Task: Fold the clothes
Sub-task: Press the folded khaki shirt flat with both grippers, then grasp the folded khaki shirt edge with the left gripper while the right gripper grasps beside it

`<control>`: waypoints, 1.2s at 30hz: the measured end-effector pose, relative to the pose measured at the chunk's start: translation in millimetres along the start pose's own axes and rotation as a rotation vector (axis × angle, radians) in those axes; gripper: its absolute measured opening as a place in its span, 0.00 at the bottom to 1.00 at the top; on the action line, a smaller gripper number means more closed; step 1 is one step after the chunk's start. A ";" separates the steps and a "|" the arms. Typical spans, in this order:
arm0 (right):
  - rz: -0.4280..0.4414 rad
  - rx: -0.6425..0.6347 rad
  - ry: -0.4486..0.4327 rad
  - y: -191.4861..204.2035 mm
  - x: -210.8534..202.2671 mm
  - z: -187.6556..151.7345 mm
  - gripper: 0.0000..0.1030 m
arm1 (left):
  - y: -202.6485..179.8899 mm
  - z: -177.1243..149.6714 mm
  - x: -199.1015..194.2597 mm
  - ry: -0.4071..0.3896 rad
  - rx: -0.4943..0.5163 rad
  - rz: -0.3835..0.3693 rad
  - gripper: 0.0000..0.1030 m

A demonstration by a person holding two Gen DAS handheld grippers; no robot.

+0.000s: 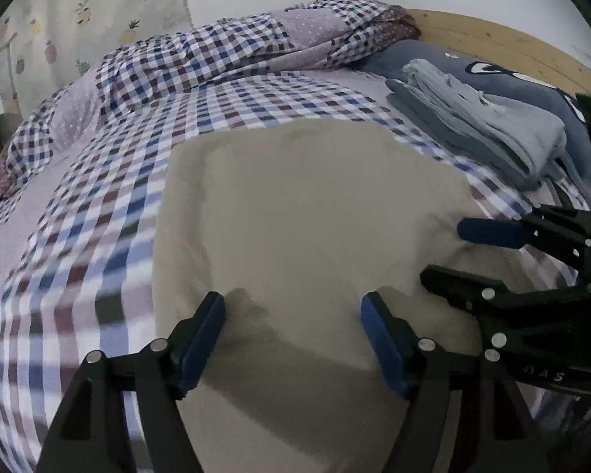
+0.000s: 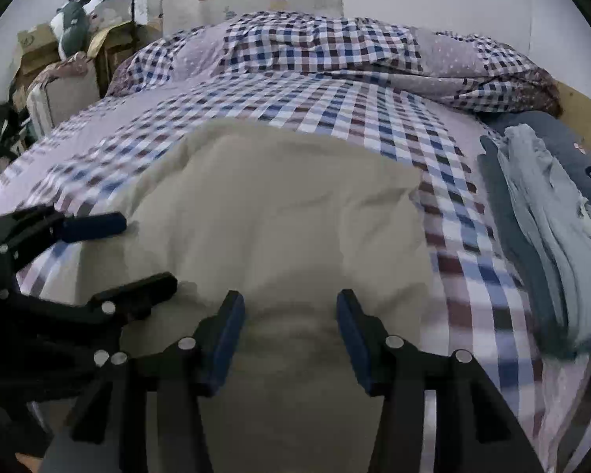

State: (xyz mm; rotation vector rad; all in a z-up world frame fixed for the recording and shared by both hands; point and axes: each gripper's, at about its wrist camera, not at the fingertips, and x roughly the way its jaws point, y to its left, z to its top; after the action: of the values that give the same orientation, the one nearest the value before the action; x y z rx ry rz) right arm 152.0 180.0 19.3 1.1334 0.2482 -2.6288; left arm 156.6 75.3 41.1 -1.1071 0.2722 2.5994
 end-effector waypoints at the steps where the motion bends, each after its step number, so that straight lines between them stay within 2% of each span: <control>1: 0.002 0.006 0.008 0.8 -5.8 -8.4 0.56 | -3.3 -7.0 -5.6 0.001 0.004 0.008 0.75; 2: 0.007 0.019 0.018 0.2 -10.4 -17.3 0.59 | -6.0 -15.1 -11.4 0.009 0.002 0.010 0.77; 11: 0.039 0.097 0.083 -2.5 -47.7 -67.1 0.63 | -9.0 -57.7 -50.8 0.042 -0.100 -0.021 0.79; 18: 0.017 0.042 0.127 17.5 -73.1 -87.2 0.63 | -20.9 -85.7 -66.8 0.109 -0.051 -0.017 0.80; 20: 0.048 0.052 0.153 21.4 -80.3 -94.8 0.63 | -13.0 -88.9 -75.7 0.115 -0.105 -0.047 0.80; 23: 0.091 0.070 0.157 24.0 -93.9 -102.0 0.63 | 9.5 -86.1 -93.0 0.077 -0.224 -0.095 0.80; 27: 0.176 0.120 0.063 10.7 -118.7 -90.4 0.63 | 51.7 -71.5 -110.1 -0.006 -0.411 -0.185 0.80; 28: 0.210 0.151 0.035 2.0 -122.9 -84.5 0.66 | 62.2 -66.0 -110.4 -0.025 -0.453 -0.217 0.80; 29: 0.242 0.190 0.014 -7.9 -125.3 -78.4 0.76 | 71.4 -60.8 -109.7 -0.041 -0.489 -0.247 0.80; 31: 0.302 0.271 -0.020 -28.9 -127.6 -66.5 0.87 | 89.8 -50.3 -108.5 -0.074 -0.560 -0.308 0.80; 33: 0.348 0.324 -0.041 -47.9 -124.7 -56.6 0.87 | 108.5 -37.7 -103.6 -0.104 -0.621 -0.362 0.81; 36: 0.347 0.357 -0.070 -71.9 -117.0 -39.2 0.87 | 129.2 -18.6 -85.4 -0.142 -0.667 -0.391 0.82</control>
State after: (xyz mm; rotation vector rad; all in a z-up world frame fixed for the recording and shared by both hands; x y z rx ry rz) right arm 233.7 278.9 81.9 1.0662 -0.4116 -2.4461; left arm 180.4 -68.1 97.6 -1.0124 -0.8149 2.4261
